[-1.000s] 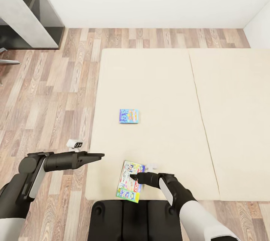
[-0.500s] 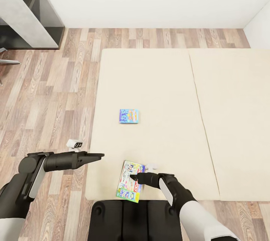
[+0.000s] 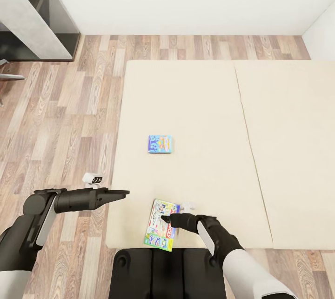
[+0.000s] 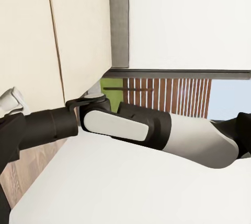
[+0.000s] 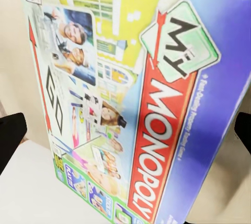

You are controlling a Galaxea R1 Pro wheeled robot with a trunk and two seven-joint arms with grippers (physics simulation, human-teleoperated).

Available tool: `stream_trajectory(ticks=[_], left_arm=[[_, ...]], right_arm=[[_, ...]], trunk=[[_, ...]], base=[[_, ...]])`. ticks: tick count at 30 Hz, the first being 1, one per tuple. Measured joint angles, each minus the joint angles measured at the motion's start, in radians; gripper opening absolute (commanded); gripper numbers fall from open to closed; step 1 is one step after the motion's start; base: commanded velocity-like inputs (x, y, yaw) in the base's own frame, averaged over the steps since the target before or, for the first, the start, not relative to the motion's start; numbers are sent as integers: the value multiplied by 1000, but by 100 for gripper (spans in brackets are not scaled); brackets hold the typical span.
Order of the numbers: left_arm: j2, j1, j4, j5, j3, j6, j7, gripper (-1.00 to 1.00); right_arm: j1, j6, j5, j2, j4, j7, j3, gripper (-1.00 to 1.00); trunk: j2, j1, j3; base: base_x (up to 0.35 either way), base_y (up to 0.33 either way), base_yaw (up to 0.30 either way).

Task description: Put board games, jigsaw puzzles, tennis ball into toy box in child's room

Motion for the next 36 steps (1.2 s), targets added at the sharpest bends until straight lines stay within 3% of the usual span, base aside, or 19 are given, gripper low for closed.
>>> stream_trajectory(ticks=[36], left_arm=[[0,0,0,0,0,0,0,100]], right_arm=[[1,-5,0,0,0,0,0,100]], trunk=[[0,0,0]], base=[[0,9,22]])
